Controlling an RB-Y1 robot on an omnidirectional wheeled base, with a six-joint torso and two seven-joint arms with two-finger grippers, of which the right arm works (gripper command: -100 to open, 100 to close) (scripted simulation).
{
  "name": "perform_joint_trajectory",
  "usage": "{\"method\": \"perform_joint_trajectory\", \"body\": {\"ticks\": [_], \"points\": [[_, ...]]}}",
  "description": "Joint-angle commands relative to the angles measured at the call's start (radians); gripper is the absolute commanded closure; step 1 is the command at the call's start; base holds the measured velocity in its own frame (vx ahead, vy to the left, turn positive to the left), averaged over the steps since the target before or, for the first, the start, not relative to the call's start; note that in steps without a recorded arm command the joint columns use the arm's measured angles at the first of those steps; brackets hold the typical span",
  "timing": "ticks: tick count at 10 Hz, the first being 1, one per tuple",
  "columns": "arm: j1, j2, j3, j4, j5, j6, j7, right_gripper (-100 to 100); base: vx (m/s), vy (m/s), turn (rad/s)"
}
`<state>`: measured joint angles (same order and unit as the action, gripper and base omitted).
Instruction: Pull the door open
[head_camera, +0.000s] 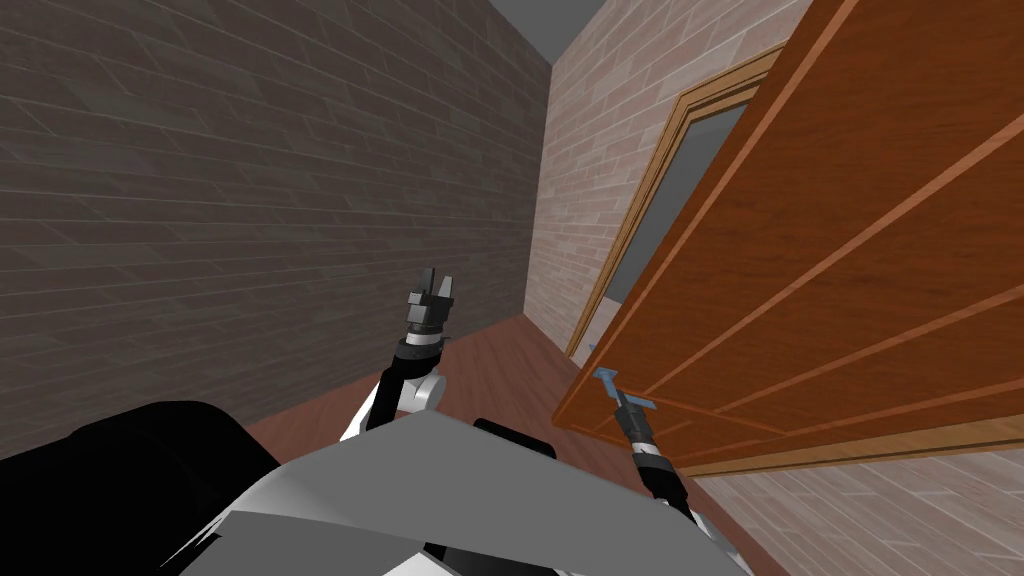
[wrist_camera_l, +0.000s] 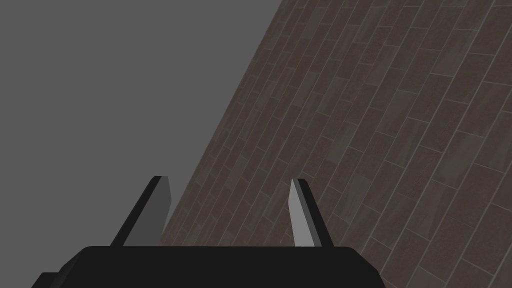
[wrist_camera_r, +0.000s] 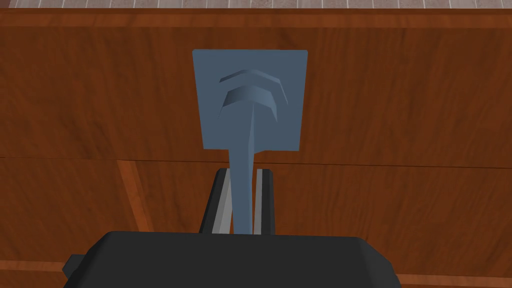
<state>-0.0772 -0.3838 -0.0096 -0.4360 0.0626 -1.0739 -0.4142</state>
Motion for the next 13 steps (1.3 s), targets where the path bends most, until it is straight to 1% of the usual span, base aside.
{"method": "perform_joint_trajectory", "body": {"ticks": [1, 2, 3, 5, 6, 8, 9, 10, 11, 13], "points": [[0.0, 0.0, 0.0, 0.0, 0.0, 0.0, 0.0, 100, -0.057, -0.037, 0.043], [0.014, -0.01, 0.005, 0.007, 0.005, -0.025, -0.012, 100, -0.107, -0.026, 0.201], [0.018, -0.014, 0.006, 0.009, 0.007, -0.033, -0.016, 100, -0.17, -0.062, 0.139], [0.018, -0.014, 0.006, 0.009, 0.007, -0.033, -0.016, 100, -0.086, -0.023, 0.0], [0.028, -0.022, 0.008, 0.015, 0.009, -0.052, -0.024, 100, -0.074, -0.014, 0.091], [0.05, -0.041, 0.013, 0.025, 0.015, -0.093, -0.042, 100, -0.173, -0.078, 0.209], [0.055, -0.045, 0.014, 0.028, 0.017, -0.103, -0.046, 100, -0.175, -0.055, 0.119], [0.065, -0.054, 0.016, 0.033, 0.019, -0.122, -0.054, 100, -0.169, -0.05, 0.094], [0.065, -0.054, 0.016, 0.033, 0.019, -0.122, -0.054, 100, -0.116, -0.046, 0.04], [0.077, -0.063, 0.019, 0.039, 0.023, -0.143, -0.064, 100, -0.081, -0.05, 0.077]]}}
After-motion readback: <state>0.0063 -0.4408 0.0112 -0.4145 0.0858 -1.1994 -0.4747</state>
